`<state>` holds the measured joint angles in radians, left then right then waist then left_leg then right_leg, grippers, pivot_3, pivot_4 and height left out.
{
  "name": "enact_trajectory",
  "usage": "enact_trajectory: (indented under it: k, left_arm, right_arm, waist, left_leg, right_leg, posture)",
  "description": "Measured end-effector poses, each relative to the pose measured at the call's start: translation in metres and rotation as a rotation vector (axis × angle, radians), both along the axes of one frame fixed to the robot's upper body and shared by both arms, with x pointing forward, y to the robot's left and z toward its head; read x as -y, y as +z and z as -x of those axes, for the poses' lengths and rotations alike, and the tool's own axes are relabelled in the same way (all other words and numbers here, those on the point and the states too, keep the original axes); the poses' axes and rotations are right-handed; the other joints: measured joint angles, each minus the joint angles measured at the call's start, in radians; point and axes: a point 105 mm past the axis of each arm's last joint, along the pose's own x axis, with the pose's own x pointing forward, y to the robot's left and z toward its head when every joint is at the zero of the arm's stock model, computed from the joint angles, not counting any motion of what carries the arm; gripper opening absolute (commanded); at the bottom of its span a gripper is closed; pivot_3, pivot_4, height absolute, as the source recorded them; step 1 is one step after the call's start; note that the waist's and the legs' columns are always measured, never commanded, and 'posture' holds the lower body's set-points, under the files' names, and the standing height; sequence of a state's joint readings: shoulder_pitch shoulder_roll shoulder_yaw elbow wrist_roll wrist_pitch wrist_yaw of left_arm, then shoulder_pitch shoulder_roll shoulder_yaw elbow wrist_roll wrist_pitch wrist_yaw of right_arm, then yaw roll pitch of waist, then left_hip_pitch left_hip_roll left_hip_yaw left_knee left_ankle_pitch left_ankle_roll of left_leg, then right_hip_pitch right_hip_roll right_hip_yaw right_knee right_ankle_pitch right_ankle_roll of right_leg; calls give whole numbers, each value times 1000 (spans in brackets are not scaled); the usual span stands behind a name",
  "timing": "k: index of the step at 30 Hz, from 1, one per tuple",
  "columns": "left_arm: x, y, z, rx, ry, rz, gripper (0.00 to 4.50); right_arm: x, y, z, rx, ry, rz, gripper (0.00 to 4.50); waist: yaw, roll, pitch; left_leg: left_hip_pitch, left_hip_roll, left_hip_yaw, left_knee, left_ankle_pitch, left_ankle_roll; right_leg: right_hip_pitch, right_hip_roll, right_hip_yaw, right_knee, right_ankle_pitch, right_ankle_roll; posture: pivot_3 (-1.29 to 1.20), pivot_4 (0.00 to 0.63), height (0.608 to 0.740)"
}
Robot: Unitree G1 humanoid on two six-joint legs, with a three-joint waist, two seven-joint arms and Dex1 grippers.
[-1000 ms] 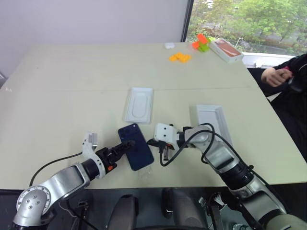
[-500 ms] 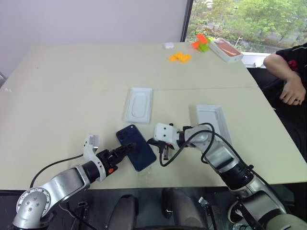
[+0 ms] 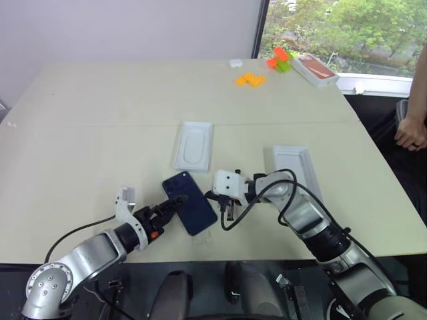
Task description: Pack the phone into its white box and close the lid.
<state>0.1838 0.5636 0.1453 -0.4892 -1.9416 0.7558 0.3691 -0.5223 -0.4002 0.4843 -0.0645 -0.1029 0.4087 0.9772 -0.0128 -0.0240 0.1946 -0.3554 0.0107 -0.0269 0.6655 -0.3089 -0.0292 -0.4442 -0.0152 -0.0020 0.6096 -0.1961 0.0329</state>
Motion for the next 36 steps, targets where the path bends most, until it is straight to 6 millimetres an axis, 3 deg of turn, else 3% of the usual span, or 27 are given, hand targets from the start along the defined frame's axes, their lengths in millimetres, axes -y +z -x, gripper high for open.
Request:
enact_trajectory:
  k: [7, 23, 29, 36]
  left_arm:
    - [2, 23, -3, 111, 3, 52, 4500]
    - [5, 29, -8, 135, 16, 100, 4500]
    - [24, 16, 0, 75, -66, 123, 4500]
    - [20, 8, 3, 39, -76, 84, 4500]
  right_arm:
    - [-1, 0, 1, -5, 5, -2, 45]
    - [0, -1, 1, -7, 1, -6, 45]
    - [-8, -2, 6, -22, 27, -26, 45]
    - [-10, -2, 8, -21, 41, -24, 45]
  waist:
    - [-1, 0, 0]
    - [-1, 0, 0]
    - [-6, -1, 0]
    - [-5, 0, 0]
  left_leg:
    - [0, 0, 0, 0, 0, 0]
    - [0, 0, 0, 0, 0, 0]
    - [0, 1, 0, -1, 0, 0]
    - [0, 2, 0, -2, 0, 0]
  right_leg:
    - [0, 0, 0, -1, 0, 0]
    - [0, 0, 0, -2, 0, 0]
    - [0, 2, 0, -2, 0, 0]
    - [0, 3, 0, -3, 0, 0]
  posture:
    - [0, 150, 733]
    - [0, 150, 733]
    - [0, 150, 733]
    - [0, 150, 733]
